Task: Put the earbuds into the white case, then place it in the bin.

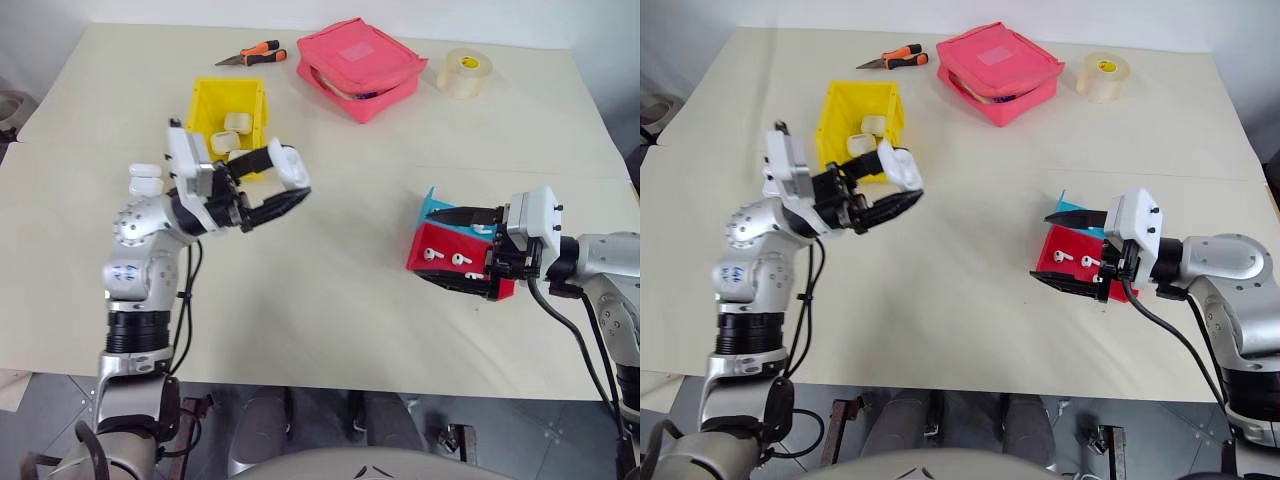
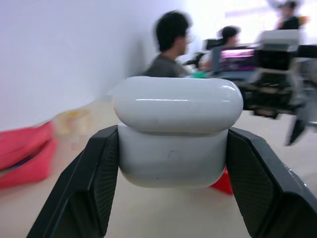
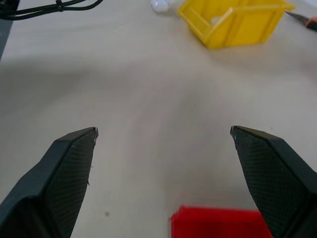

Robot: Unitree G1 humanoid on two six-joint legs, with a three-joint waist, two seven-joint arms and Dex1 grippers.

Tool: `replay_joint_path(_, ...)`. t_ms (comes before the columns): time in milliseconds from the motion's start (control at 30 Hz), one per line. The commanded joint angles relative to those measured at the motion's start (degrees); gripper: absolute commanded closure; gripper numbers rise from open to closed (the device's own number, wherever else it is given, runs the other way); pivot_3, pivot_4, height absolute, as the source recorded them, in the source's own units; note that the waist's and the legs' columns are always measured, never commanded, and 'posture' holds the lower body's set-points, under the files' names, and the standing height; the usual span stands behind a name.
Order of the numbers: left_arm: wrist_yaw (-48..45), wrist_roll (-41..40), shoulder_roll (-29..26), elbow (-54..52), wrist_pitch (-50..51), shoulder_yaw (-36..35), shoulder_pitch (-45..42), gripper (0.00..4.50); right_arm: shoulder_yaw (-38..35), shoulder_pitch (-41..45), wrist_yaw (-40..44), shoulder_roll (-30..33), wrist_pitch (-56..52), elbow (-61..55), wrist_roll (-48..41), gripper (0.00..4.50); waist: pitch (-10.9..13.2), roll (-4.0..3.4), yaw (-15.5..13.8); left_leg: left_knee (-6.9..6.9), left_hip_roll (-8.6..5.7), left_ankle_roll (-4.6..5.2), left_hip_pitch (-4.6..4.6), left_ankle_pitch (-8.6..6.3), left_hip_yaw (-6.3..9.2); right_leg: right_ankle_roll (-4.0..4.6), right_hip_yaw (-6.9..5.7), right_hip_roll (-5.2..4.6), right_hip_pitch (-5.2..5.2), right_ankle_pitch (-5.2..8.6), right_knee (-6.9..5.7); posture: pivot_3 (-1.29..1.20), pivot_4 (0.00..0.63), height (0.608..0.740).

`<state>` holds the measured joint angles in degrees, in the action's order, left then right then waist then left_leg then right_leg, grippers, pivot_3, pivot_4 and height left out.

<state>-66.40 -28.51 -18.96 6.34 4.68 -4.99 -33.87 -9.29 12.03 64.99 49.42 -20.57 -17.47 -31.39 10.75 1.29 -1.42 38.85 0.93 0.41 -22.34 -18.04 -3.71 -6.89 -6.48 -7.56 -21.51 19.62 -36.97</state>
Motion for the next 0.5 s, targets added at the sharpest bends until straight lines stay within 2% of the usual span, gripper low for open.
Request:
replay_joint_path(33, -8.15, -0.17, 2.53, 4.29, -6.63, 4.06, -2.85, 1.7, -3.3, -1.99, -1.69, 1.57, -0.33, -3.87, 0.14, 0.0, 0.0, 0.0, -0.04, 0.02, -0.01, 0.01, -0.01, 0.0, -0.01, 0.0, -0.01, 0.0, 0.02, 0.0, 0.01, 0.0, 0.15, 0.74)
replay_joint_path(267, -14.59, 0.73, 6.93, 12.94, -10.74, 8.13, -7.53, 1.7, -14.41, -7.81, -6.39, 2.44, -6.44, -10.46, -5.94, 0.0, 0.0, 0.0, -0.12, 0.15, -0.05, 0.13, -0.07, -0.07, 0.1, -0.12, -0.02, -0.02, 0.09, -0.06, 0.09, 0.0, 0.15, 0.74)
replay_joint_path(500, -19.85, 1.58, 11.32, 19.52, -12.92, 10.84, -10.81, 1.7, -27.8, -23.83, -7.58, 2.19, -11.75, -20.33, -7.2, 0.0, -0.01, -0.01, -0.62, 0.2, -0.11, 0.28, -0.1, -0.16, 0.14, -0.23, -0.03, -0.05, 0.2, -0.12, 0.23, 0.0, 0.15, 0.74)
